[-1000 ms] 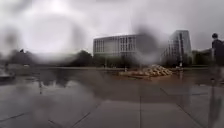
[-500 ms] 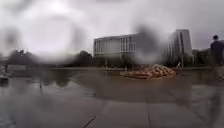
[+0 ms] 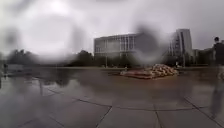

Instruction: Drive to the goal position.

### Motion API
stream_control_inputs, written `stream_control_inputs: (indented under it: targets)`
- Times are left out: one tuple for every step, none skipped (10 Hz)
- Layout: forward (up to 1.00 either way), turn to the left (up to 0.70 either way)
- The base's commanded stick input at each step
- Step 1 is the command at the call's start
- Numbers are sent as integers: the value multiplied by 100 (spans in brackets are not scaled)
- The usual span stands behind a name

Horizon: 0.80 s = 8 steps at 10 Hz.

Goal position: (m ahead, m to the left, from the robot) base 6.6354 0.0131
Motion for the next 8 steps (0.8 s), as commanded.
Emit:
stream_control_inputs:
  targets:
    - [70, 0]
    - [70, 0]
    - [70, 0]
    - [70, 0]
    - [70, 0]
    - [70, 0]
    - [70, 0]
    - [70, 0]
